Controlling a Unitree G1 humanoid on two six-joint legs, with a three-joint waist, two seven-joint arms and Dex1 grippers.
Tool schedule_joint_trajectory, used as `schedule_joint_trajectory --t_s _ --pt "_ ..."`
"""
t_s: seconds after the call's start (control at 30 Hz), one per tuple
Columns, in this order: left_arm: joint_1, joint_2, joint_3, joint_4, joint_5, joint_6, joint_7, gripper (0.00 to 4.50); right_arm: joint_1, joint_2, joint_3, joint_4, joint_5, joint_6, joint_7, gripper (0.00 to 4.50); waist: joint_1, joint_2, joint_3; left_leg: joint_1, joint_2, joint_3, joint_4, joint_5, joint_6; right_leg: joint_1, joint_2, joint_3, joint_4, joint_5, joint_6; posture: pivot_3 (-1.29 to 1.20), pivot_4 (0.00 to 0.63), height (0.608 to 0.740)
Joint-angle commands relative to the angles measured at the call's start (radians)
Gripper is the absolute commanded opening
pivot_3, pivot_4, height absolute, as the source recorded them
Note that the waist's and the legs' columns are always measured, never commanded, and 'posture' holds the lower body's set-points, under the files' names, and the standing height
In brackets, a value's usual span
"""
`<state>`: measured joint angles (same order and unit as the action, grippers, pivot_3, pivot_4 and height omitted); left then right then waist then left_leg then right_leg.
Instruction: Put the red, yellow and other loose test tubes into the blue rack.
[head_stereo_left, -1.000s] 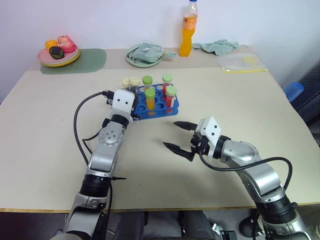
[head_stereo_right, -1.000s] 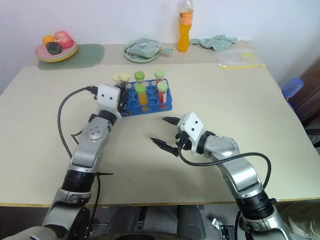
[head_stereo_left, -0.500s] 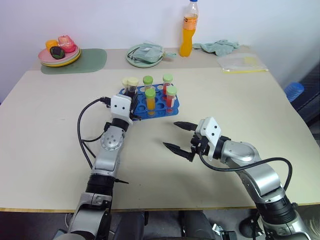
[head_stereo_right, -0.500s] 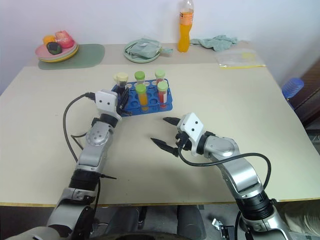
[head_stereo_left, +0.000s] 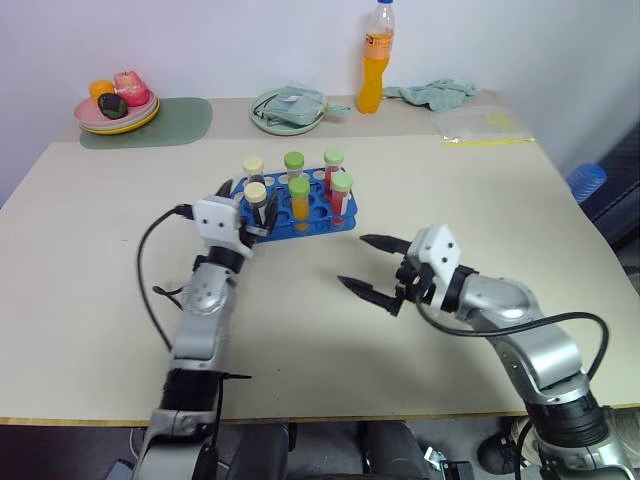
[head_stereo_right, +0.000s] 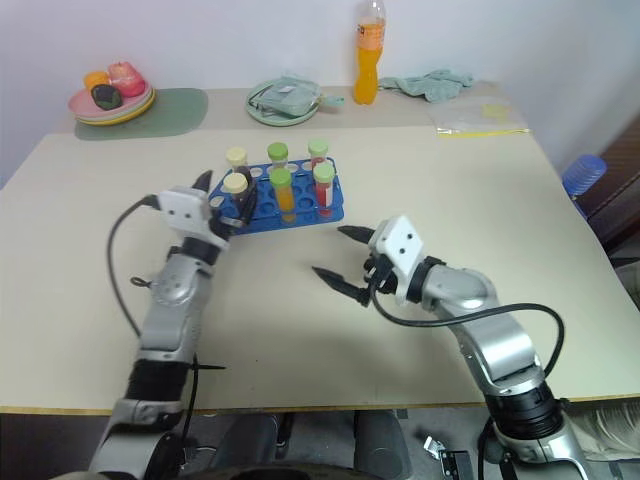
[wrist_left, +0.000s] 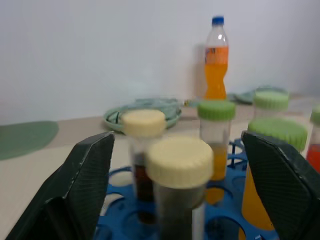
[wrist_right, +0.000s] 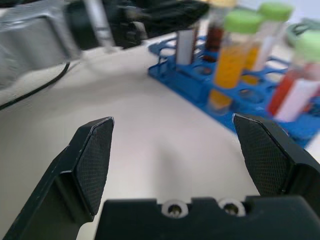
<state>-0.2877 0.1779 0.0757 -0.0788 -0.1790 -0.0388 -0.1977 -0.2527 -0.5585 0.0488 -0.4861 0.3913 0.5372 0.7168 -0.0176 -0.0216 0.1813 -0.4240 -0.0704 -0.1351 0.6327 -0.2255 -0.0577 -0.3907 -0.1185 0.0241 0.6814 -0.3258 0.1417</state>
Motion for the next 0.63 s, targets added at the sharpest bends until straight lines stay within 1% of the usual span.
schedule_joint_trajectory --t_s 0.03,0.1,0.17,0.23,0.33,0.43,0.63 --pt "0.067 0.115 0.111 -0.187 -0.121 0.14 -0.072 4.29 0.012 -0.069 -0.135 -0.046 0.075 0.042 0.024 4.23 0.001 0.0 0.0 0.0 0.0 0.0 0.0 0.0 0.001 0.0 0.0 0.0 0.0 0.0 0.0 0.0 0.15 0.74" --pt "0.13 0.218 0.164 -0.259 -0.181 0.238 -0.137 4.29 0.042 -0.124 -0.234 -0.015 0.102 0.058 0.041 4.23 -0.001 0.0 0.0 0.0 0.0 0.0 0.0 -0.001 0.002 0.0 0.0 0.0 0.0 0.0 0.0 0.0 0.15 0.74" --pt "0.19 0.311 0.21 -0.285 -0.222 0.302 -0.2 4.29 0.073 -0.174 -0.323 0.033 0.121 0.063 0.059 4.23 0.003 0.0 0.0 0.0 0.0 0.001 -0.001 -0.001 0.002 0.0 0.0 0.0 -0.001 0.0 0.0 0.0 0.15 0.74" --pt "0.23 0.374 0.249 -0.294 -0.259 0.362 -0.238 4.29 0.103 -0.221 -0.392 0.089 0.125 0.054 0.086 4.23 0.006 0.001 0.0 0.002 0.0 0.001 -0.001 -0.001 0.002 0.002 0.0 0.0 -0.001 0.0 0.0 0.0 0.15 0.74" --pt "0.278 0.455 0.289 -0.262 -0.273 0.383 -0.32 4.29 0.147 -0.277 -0.447 0.159 0.108 0.026 0.129 4.23 0.006 0.0 0.0 0.003 0.0 0.003 0.0 -0.002 0.003 0.004 0.0 0.0 -0.001 0.0 0.0 0.0 0.15 0.74" --pt "0.291 0.493 0.312 -0.224 -0.285 0.395 -0.366 4.29 0.171 -0.303 -0.471 0.211 0.1 -0.005 0.155 4.23 0.003 0.001 0.0 0.003 0.001 0.004 -0.001 -0.002 0.003 0.004 0.0 0.0 -0.001 0.0 0.0 0.0 0.15 0.74" --pt "0.31 0.508 0.311 -0.22 -0.267 0.406 -0.389 4.29 0.196 -0.302 -0.473 0.239 0.1 -0.036 0.17 4.23 0.0 0.002 0.0 0.004 0.002 0.004 -0.002 -0.002 0.003 0.004 0.0 0.001 -0.001 0.0 -0.001 0.0 0.15 0.74"
